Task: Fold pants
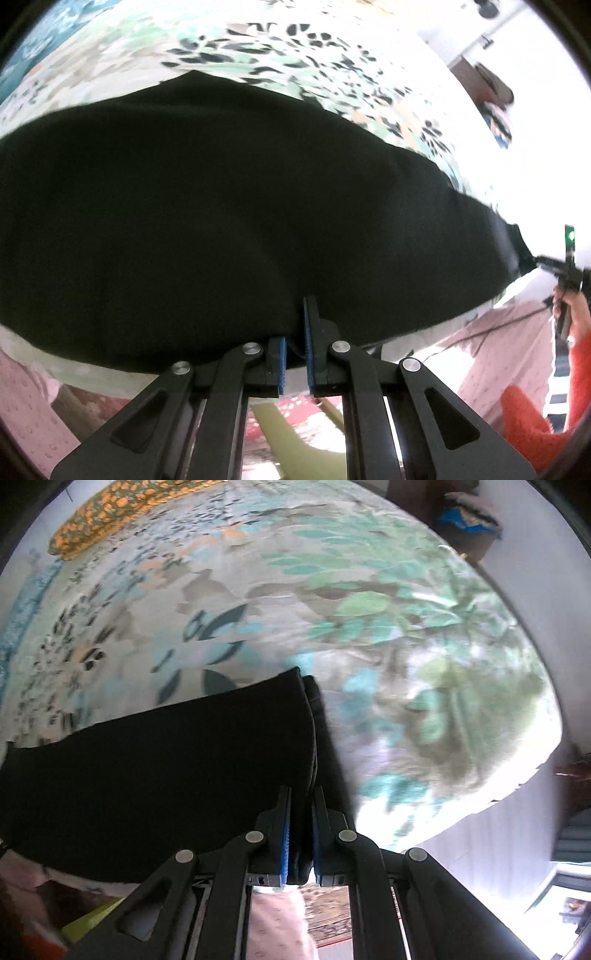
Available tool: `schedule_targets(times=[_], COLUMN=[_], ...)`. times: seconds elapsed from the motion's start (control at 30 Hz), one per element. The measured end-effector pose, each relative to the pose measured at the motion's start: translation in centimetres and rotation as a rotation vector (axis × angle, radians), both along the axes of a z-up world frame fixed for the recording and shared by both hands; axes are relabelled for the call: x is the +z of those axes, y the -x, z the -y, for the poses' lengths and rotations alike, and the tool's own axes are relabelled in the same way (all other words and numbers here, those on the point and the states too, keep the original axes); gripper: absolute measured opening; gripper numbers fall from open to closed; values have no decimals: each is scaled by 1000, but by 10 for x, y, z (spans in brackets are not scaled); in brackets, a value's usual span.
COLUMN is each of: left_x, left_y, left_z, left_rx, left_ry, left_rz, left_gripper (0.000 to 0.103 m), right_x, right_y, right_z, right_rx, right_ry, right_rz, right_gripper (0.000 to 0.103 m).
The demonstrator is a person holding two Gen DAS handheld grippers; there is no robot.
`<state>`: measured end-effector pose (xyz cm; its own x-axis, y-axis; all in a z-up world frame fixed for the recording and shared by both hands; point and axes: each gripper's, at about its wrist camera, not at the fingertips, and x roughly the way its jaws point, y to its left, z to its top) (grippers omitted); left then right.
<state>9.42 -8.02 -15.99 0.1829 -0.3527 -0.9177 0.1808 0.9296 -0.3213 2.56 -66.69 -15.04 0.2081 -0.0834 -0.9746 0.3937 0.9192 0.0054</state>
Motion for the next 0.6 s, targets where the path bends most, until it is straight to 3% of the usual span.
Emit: schedule_targets(times=[0.6], left_x=[-16], left_y=[4], left_z=[-4], left_rx=[-5], left_ry=[4], left_rz=[-88], left_gripper=[7], right_x=[-17], right_y=[-10], right_z=[-8], right_rx=[-23], right_ry=[46], right_rz=[-80], right_gripper=[10])
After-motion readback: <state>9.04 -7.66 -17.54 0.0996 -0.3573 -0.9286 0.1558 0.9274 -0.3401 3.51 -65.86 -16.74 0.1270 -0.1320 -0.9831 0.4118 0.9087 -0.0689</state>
